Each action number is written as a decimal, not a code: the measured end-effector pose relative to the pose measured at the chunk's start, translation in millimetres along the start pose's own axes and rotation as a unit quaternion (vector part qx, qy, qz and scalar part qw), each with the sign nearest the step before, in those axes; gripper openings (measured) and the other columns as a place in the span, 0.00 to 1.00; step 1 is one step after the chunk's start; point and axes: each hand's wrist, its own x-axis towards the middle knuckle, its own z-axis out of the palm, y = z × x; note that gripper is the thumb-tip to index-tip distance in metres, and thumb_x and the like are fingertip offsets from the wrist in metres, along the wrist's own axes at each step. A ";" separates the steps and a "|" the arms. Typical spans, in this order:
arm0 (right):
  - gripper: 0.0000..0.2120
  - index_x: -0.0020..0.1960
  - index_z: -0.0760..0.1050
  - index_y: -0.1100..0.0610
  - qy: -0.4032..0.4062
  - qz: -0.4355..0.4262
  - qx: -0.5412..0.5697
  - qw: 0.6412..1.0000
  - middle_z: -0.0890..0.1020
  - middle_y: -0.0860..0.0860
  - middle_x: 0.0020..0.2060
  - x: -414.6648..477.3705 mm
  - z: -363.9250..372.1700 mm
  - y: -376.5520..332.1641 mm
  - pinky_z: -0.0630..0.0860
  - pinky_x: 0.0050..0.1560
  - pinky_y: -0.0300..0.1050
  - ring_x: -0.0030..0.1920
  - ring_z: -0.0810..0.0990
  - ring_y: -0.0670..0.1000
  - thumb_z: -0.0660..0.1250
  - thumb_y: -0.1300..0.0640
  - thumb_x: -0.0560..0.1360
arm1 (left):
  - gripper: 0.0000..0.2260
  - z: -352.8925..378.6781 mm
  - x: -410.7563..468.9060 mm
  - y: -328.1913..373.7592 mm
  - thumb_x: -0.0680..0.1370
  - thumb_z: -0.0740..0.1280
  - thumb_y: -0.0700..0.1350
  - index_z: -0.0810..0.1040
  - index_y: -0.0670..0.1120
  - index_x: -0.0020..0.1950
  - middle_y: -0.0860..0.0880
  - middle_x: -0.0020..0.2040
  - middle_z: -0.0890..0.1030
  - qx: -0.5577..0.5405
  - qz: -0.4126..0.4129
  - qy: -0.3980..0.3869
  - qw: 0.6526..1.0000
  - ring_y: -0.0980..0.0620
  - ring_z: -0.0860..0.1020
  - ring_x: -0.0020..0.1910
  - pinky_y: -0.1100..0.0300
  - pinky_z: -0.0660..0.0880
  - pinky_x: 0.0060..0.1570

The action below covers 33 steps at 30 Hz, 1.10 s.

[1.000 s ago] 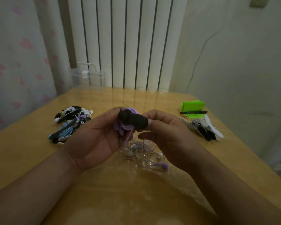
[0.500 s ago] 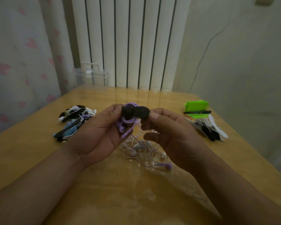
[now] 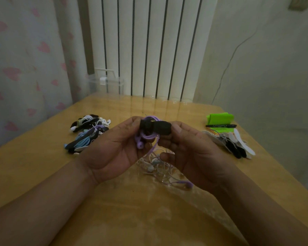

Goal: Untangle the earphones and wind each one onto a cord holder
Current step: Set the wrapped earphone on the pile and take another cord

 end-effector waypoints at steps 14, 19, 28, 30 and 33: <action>0.08 0.54 0.77 0.59 0.013 0.001 0.028 1.000 0.82 0.54 0.45 0.0 -3.0 0.8 0.75 0.35 0.39 0.41 0.80 0.48 0.69 0.62 0.75 | 0.35 3.7 -0.5 -1.6 0.69 0.83 0.50 0.72 0.39 0.68 0.43 0.44 0.82 -0.005 -0.019 0.004 1.000 0.54 0.77 0.34 0.59 0.82 0.45; 0.16 0.58 0.76 0.56 0.048 0.017 0.067 0.996 0.80 0.57 0.43 1.3 -2.3 -2.5 0.63 0.25 0.36 0.33 0.73 0.47 0.66 0.67 0.71 | 0.33 5.3 0.1 -5.7 0.68 0.84 0.51 0.76 0.38 0.65 0.43 0.43 0.81 0.012 -0.029 0.011 0.999 0.53 0.76 0.34 0.56 0.81 0.47; 0.05 0.50 0.72 0.56 -0.038 0.042 0.054 0.997 0.78 0.52 0.43 -6.7 -3.1 -9.7 0.64 0.28 0.34 0.32 0.72 0.45 0.67 0.58 0.76 | 0.18 16.2 -1.2 -5.5 0.84 0.57 0.47 0.71 0.37 0.69 0.46 0.41 0.82 -0.003 -0.038 0.029 0.999 0.55 0.77 0.32 0.60 0.81 0.40; 0.05 0.50 0.74 0.57 -0.040 0.027 0.075 0.996 0.76 0.54 0.43 -5.2 -2.0 -7.9 0.71 0.29 0.35 0.33 0.75 0.46 0.68 0.60 0.75 | 0.18 17.0 -1.0 -5.2 0.82 0.60 0.47 0.74 0.37 0.67 0.45 0.43 0.82 -0.017 -0.038 0.025 0.999 0.55 0.78 0.33 0.60 0.81 0.39; 0.05 0.52 0.74 0.57 -0.035 0.022 0.105 0.994 0.76 0.55 0.44 -3.5 -4.1 -7.2 0.77 0.34 0.38 0.35 0.77 0.47 0.67 0.62 0.76 | 0.16 14.3 -1.0 -3.6 0.82 0.62 0.46 0.79 0.37 0.62 0.44 0.46 0.83 -0.050 -0.038 0.032 0.998 0.54 0.81 0.36 0.62 0.81 0.37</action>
